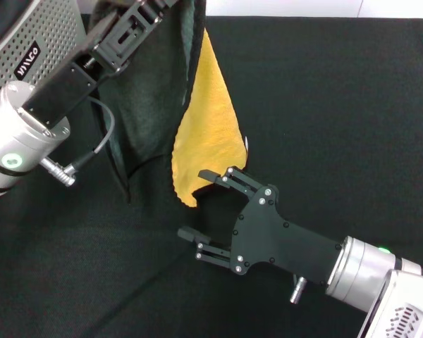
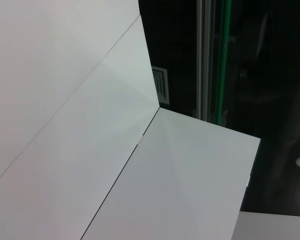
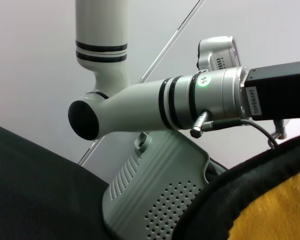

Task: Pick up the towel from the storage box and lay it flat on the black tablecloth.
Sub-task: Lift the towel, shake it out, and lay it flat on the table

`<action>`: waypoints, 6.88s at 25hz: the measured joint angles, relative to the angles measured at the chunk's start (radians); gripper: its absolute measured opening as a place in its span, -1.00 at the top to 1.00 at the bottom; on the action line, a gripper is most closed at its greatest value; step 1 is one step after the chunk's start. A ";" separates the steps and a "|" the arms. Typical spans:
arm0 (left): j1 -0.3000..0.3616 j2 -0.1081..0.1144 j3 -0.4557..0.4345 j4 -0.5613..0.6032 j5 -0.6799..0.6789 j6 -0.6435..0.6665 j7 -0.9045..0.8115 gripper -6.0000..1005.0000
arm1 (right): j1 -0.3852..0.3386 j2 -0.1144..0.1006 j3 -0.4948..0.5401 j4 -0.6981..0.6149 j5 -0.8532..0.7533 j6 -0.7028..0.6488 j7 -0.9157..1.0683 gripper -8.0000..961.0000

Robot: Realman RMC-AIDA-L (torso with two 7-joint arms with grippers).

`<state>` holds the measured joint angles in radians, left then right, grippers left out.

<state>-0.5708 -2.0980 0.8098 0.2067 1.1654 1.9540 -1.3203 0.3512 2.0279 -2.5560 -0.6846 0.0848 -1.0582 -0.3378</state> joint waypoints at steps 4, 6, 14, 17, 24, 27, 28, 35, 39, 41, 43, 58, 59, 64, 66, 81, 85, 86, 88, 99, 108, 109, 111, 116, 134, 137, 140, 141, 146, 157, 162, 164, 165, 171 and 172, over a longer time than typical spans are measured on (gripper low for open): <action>0.003 -0.002 0.001 -0.003 0.004 0.000 0.005 0.93 | 0.020 0.000 0.001 0.001 0.005 0.007 0.015 -0.60; 0.003 -0.003 0.001 -0.003 0.005 0.000 0.005 0.93 | 0.032 0.000 -0.002 0.001 0.023 0.010 0.018 -0.60; 0.005 -0.004 0.002 -0.003 0.006 0.000 0.005 0.93 | 0.036 0.000 -0.006 0.001 0.039 -0.001 0.017 -0.28; 0.005 -0.003 0.002 -0.003 0.006 0.000 0.006 0.93 | 0.035 0.000 -0.008 0.002 0.033 -0.008 0.015 -0.16; 0.011 -0.001 0.002 -0.003 0.002 0.000 0.006 0.93 | 0.023 0.000 -0.014 0.037 0.031 -0.063 0.014 0.24; 0.015 0.000 0.002 -0.003 0.000 0.000 0.006 0.93 | 0.014 0.000 -0.014 0.058 0.030 -0.099 0.013 0.47; 0.015 0.000 0.002 -0.003 0.000 0.000 0.006 0.93 | 0.012 0.000 -0.014 0.063 0.030 -0.105 0.012 0.46; 0.018 0.003 0.002 0.001 0.004 -0.001 0.006 0.93 | 0.012 0.000 -0.001 0.110 0.035 -0.165 0.012 0.54; 0.023 0.004 0.003 0.005 0.009 -0.001 0.006 0.93 | 0.013 0.000 0.040 0.120 0.040 -0.189 0.046 0.85; 0.027 0.004 0.003 0.006 0.009 -0.001 0.006 0.93 | 0.014 -0.002 0.054 0.124 0.039 -0.207 0.080 0.97; 0.032 0.006 0.003 0.007 0.010 -0.001 0.006 0.93 | 0.019 -0.005 0.066 0.136 0.037 -0.236 0.130 0.97; 0.094 0.075 0.031 0.186 0.093 0.044 -0.114 0.93 | 0.092 -0.180 0.300 0.307 0.002 -0.623 0.899 0.97; 0.098 0.087 0.039 0.195 0.096 0.050 -0.122 0.93 | 0.093 -0.187 0.305 0.321 0.000 -0.651 0.923 0.97; 0.130 0.138 0.124 0.272 0.146 0.080 -0.172 0.93 | 0.107 -0.221 0.310 0.400 -0.012 -0.817 1.017 0.97; 0.152 0.151 0.176 0.310 0.146 0.081 -0.187 0.93 | 0.112 -0.228 0.310 0.426 -0.024 -0.867 1.045 0.97; 0.244 0.260 0.539 0.498 -0.042 0.088 -0.206 0.93 | 0.134 -0.245 0.310 0.512 -0.191 -1.017 1.092 0.97; 0.266 0.292 0.568 0.545 -0.072 0.088 -0.239 0.93 | 0.157 -0.244 0.308 0.512 -0.247 -1.026 1.097 0.97; 0.269 0.299 0.572 0.554 -0.075 0.088 -0.249 0.93 | 0.162 -0.243 0.307 0.512 -0.256 -1.028 1.101 0.97; 0.272 0.314 0.584 0.571 -0.075 0.089 -0.268 0.93 | 0.169 -0.241 0.309 0.510 -0.275 -1.035 1.110 0.97; 0.306 0.374 0.663 0.642 -0.080 0.095 -0.314 0.93 | 0.181 -0.221 0.304 0.509 -0.323 -1.055 1.129 0.97; 0.322 0.396 0.697 0.654 -0.078 0.095 -0.313 0.93 | 0.166 -0.220 0.308 0.522 -0.383 -1.050 1.126 0.97; 0.321 0.398 0.700 0.654 -0.077 0.095 -0.313 0.93 | 0.164 -0.218 0.308 0.525 -0.390 -1.049 1.124 0.97; 0.317 0.402 0.703 0.653 -0.071 0.095 -0.313 0.93 | 0.160 -0.215 0.304 0.529 -0.398 -1.046 1.121 0.97; 0.309 0.413 0.704 0.646 -0.063 0.095 -0.314 0.93 | 0.145 -0.206 0.306 0.541 -0.401 -1.042 1.109 0.97; 0.298 0.435 0.730 0.678 -0.098 0.096 -0.334 0.93 | 0.137 -0.254 0.311 0.457 -0.390 -1.092 1.124 0.96; 0.299 0.437 0.731 0.678 -0.100 0.095 -0.334 0.93 | 0.134 -0.262 0.312 0.440 -0.391 -1.092 1.134 0.96; 0.299 0.437 0.731 0.678 -0.100 0.095 -0.334 0.93 | 0.134 -0.262 0.312 0.438 -0.392 -1.092 1.140 0.96; 0.299 0.437 0.731 0.678 -0.100 0.095 -0.334 0.93 | 0.134 -0.262 0.312 0.438 -0.392 -1.093 1.140 0.96; 0.296 0.437 0.726 0.678 -0.100 0.095 -0.334 0.93 | 0.141 -0.262 0.319 0.438 -0.393 -1.093 1.154 0.96; 0.297 0.436 0.713 0.665 -0.144 0.093 -0.363 0.93 | 0.161 -0.275 0.335 0.439 -0.400 -1.092 1.179 0.96; 0.291 0.430 0.666 0.640 -0.137 0.091 -0.375 0.93 | 0.170 -0.277 0.335 0.439 -0.405 -1.092 1.180 0.96; 0.275 0.430 0.657 0.611 -0.134 0.091 -0.374 0.93 | 0.176 -0.278 0.335 0.439 -0.405 -1.092 1.182 0.96; 0.268 0.430 0.656 0.598 -0.132 0.091 -0.374 0.93 | 0.180 -0.278 0.335 0.439 -0.406 -1.092 1.184 0.96; 0.243 0.430 0.655 0.552 -0.122 0.089 -0.375 0.93 | 0.201 -0.280 0.338 0.441 -0.406 -1.092 1.215 0.96; 0.243 0.430 0.655 0.552 -0.122 0.089 -0.375 0.93 | 0.204 -0.282 0.340 0.441 -0.406 -1.092 1.220 0.96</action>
<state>-0.3277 -1.6678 1.4648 0.7586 1.0431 2.0432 -1.6957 0.5548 1.7456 -2.2156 -0.2439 -0.3211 -2.1500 0.8824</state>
